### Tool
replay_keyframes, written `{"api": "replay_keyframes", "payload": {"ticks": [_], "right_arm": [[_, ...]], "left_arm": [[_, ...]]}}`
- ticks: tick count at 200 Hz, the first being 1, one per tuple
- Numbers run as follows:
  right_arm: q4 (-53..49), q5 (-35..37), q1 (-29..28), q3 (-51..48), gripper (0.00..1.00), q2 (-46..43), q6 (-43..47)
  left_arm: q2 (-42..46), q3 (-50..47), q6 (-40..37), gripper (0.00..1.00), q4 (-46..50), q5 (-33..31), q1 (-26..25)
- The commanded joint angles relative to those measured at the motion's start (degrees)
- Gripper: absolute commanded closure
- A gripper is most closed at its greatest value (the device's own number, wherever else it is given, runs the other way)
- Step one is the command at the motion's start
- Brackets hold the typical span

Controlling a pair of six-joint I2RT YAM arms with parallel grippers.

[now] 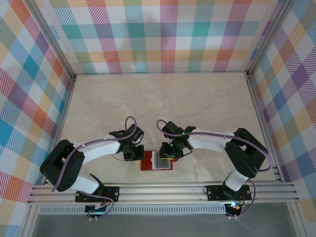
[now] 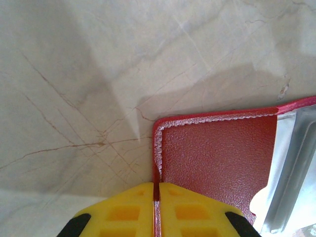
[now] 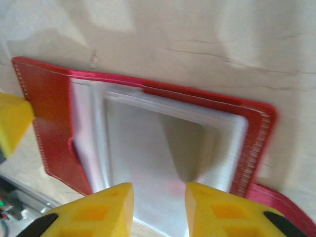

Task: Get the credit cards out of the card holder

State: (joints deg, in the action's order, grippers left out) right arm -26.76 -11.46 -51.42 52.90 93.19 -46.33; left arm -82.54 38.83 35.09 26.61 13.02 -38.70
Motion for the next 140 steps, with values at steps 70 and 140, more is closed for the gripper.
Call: {"api": "replay_keyframes", "payload": {"ticks": [70, 140], "right_arm": [[-7.17, 7.44, 3.90, -5.74, 0.55, -8.07, 0.86], [-6.63, 8.75, 3.99, -6.09, 0.55, -6.04, 0.41]], "left_arm": [[-1.62, -0.07, -0.56, 0.90, 0.47, -0.18, -0.15], [-1.35, 0.06, -0.54, 0.89, 1.16, -0.45, -0.15]]}}
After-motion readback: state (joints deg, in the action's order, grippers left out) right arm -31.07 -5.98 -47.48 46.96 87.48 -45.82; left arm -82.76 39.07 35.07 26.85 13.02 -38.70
